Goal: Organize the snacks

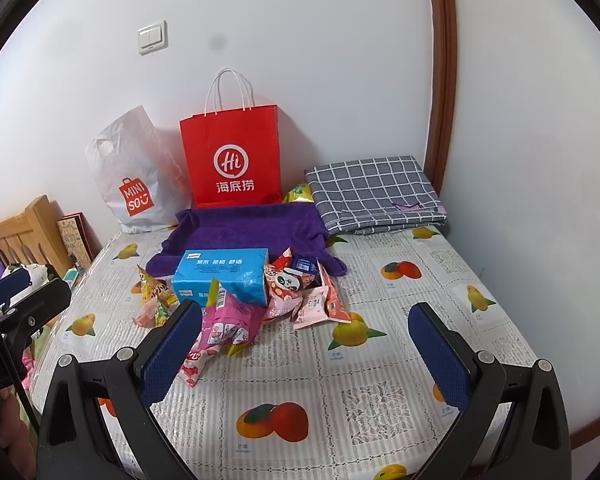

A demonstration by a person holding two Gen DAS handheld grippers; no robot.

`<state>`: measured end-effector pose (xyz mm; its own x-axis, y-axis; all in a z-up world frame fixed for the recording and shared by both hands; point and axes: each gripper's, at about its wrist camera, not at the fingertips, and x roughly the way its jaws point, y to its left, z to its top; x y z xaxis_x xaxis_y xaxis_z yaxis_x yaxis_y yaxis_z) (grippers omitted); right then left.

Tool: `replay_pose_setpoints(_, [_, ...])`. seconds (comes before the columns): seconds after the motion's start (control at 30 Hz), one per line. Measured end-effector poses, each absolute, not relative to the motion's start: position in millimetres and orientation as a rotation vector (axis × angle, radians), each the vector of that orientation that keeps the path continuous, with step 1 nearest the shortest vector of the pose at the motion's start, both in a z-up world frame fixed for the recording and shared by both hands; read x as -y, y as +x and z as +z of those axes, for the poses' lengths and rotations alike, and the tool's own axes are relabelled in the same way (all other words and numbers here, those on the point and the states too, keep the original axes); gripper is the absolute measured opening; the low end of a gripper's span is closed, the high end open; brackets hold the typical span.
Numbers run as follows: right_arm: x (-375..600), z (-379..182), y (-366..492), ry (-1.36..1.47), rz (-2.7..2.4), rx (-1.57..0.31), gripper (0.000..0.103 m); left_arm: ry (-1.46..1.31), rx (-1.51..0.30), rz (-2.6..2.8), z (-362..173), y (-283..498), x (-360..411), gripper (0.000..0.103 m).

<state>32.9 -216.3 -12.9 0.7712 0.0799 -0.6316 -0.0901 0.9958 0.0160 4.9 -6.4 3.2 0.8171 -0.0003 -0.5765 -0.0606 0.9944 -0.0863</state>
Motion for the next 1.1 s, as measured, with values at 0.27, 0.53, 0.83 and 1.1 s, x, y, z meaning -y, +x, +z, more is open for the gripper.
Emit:
replay_pose_setpoints(0.27, [214.3,-11.3,30.5,-0.017,0.097,-0.674,0.102,-0.1,-0.613,0.03,3.0,4.4,5.4,0.102])
replay_pose_setpoints(0.53, [212.1,-10.1,27.8,-0.019,0.1,-0.668,0.102,-0.1,-0.612,0.03,2.7,0.8,3.4,0.102])
replay_pose_setpoints(0.83, [211.9,-10.1,27.3,-0.017,0.101,-0.667,0.102,-0.101,-0.612,0.028,1.5,0.5,3.7,0.102])
replay_pose_setpoints(1.1, [209.2,-9.2,27.1,-0.028,0.109,-0.659,0.102,-0.104,-0.603,0.028,5.2,0.4,3.5,0.102])
